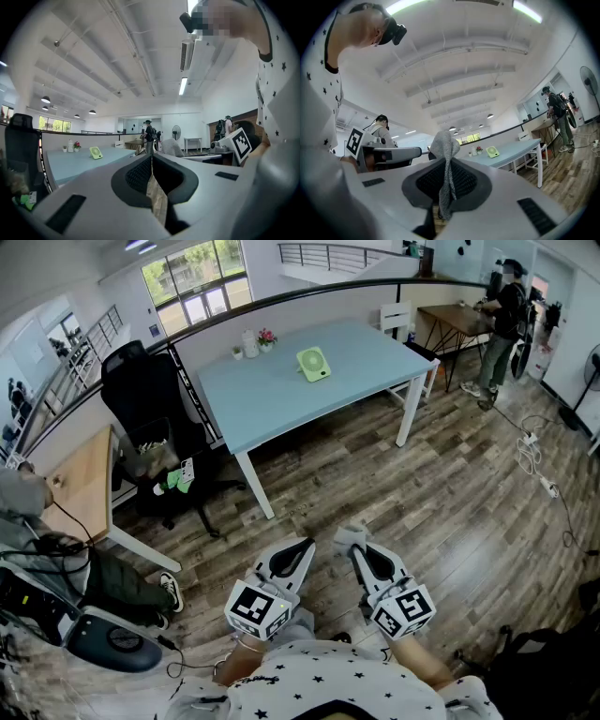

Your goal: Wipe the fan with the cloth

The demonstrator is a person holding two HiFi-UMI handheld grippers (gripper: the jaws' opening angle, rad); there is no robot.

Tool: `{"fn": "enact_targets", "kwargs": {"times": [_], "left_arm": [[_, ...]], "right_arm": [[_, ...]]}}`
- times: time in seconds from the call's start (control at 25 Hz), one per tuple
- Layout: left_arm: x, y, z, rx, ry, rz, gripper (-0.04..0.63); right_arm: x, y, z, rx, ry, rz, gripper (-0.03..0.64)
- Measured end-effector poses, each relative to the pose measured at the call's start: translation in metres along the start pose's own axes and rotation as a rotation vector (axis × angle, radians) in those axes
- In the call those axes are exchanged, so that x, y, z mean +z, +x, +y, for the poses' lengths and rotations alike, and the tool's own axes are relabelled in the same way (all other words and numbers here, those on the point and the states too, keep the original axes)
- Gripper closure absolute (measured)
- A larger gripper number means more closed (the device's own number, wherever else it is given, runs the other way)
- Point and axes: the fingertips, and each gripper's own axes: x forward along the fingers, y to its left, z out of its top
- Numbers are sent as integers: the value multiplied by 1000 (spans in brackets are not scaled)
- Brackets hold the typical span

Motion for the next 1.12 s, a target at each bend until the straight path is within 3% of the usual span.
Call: {"fn": "enact_targets", "kwargs": {"times": [0.68,1.12], "left_arm": [[-3,-7,-22,-9,-2,8,563],[-2,46,-10,-98,-29,-16,563]], "right_arm": [[-3,-22,4,-8,91,-27,592],[11,-15,-35,-109,72,-44,592]]}}
